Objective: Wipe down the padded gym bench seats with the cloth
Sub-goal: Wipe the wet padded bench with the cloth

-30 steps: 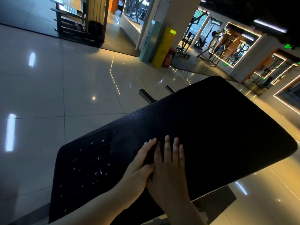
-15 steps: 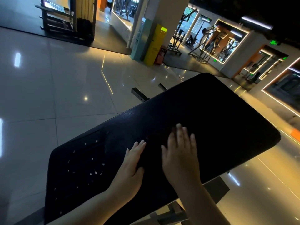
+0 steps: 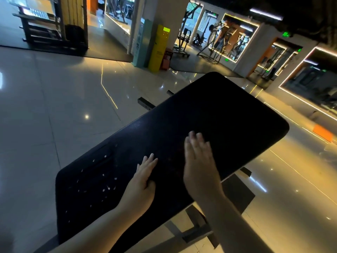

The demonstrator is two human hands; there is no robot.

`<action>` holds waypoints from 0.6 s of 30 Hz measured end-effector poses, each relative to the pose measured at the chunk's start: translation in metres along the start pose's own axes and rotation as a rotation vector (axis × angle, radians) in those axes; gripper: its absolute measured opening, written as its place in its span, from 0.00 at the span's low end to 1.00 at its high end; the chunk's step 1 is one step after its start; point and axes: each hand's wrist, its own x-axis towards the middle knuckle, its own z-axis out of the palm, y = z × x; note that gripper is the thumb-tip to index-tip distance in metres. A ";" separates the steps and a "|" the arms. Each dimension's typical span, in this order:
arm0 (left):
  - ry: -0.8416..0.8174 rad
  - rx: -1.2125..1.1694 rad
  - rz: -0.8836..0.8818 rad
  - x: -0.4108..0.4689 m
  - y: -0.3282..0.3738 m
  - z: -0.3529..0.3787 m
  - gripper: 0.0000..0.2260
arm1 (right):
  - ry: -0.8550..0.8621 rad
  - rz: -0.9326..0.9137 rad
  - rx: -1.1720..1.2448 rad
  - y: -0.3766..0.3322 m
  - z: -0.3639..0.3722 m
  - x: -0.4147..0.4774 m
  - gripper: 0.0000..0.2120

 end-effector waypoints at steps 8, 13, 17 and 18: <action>-0.040 0.119 0.059 -0.010 -0.010 -0.008 0.33 | -0.098 -0.259 0.024 -0.004 0.005 -0.064 0.33; -0.037 0.081 -0.007 -0.009 -0.005 -0.007 0.32 | -0.006 -0.073 -0.033 0.039 -0.014 -0.037 0.35; 0.001 0.058 -0.035 -0.014 0.003 -0.001 0.31 | 0.066 -0.009 0.086 0.015 -0.007 -0.027 0.30; 0.020 0.050 -0.036 -0.014 0.004 0.000 0.31 | 0.059 -0.089 0.098 0.007 -0.002 -0.032 0.30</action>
